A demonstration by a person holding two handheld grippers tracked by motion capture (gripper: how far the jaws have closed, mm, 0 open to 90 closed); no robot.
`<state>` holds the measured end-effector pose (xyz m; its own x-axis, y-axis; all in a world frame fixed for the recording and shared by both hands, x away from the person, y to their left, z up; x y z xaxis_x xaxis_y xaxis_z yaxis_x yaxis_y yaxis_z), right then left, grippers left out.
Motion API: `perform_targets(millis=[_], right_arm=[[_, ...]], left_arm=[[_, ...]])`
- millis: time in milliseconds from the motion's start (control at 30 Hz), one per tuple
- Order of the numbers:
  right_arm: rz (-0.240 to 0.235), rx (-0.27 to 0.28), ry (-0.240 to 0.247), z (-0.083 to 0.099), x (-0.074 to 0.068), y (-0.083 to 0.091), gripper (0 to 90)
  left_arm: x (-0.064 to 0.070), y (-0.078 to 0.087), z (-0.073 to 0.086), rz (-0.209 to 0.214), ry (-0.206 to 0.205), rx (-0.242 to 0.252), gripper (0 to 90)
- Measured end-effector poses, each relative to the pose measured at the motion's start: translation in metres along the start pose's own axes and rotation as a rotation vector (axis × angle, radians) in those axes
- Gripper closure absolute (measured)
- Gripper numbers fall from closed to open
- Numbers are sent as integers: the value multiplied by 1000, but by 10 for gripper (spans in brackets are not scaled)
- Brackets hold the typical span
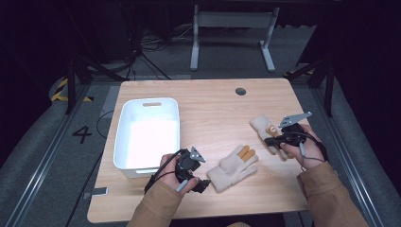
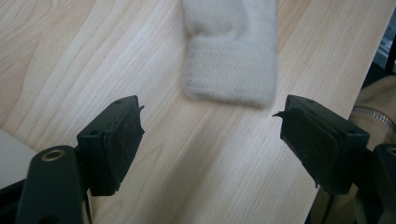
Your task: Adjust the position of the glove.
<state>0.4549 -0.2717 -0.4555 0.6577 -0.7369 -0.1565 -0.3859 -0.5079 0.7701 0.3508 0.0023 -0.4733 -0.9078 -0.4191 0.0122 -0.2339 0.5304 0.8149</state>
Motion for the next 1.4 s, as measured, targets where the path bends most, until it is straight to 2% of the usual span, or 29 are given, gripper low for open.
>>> perform_targets(millis=[167, 200, 233, 267, 300, 333, 433, 467, 567, 767, 800, 1000, 1400], right_arm=[[-25, 2, 16, -5, -6, -6, 895], [-52, -4, 22, -7, -11, -11, 895], [-52, -4, 22, -7, -11, -11, 895], [-71, 0, 43, -11, -15, -16, 895], [-71, 0, 43, -11, -15, -16, 895], [-60, 3, 78, -14, -16, -22, 894], [-67, 5, 89, -17, -20, -27, 889], [-84, 2, 90, -18, -25, -32, 886], [-77, -24, 93, -18, -28, -39, 898], [-76, -19, 106, -24, -35, -54, 900], [-77, -23, 123, -25, -37, -60, 900], [-81, -47, 149, -28, -41, -75, 900], [-72, -114, 171, -23, -44, -94, 900]], left_arm=[[-1, 5, 3, -10, 7, 8, 215], [-2, 5, 4, -14, 10, 12, 217], [-2, 6, 5, -16, 11, 14, 217], [-3, 6, 7, -13, 5, 18, 228], [-3, 6, 7, -13, 5, 18, 230], [-3, 8, 9, -16, 6, 20, 230], [-2, 10, 10, -13, 9, 28, 230], [-2, 12, 10, -18, 10, 31, 230], [-1, 13, 12, -18, 11, 30, 230], [1, 14, 17, -20, 18, 26, 231], [1, 15, 20, -23, 15, 19, 231], [3, 16, 24, -26, 23, 17, 229], [4, 17, 28, -35, 25, 12, 215]])
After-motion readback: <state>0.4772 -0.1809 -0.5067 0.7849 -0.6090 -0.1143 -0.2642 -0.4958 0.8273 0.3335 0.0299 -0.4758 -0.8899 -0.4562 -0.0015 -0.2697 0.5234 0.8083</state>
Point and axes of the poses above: each handheld gripper's, and its own axes: y roughly backward along the jaws, z roughly out of its underside, x roughly to its right, the point moved 9 cm from there along -y, roughly forward along the jaws, and after that the axes turned 11 degrees about -y, right-handed, at the moved point
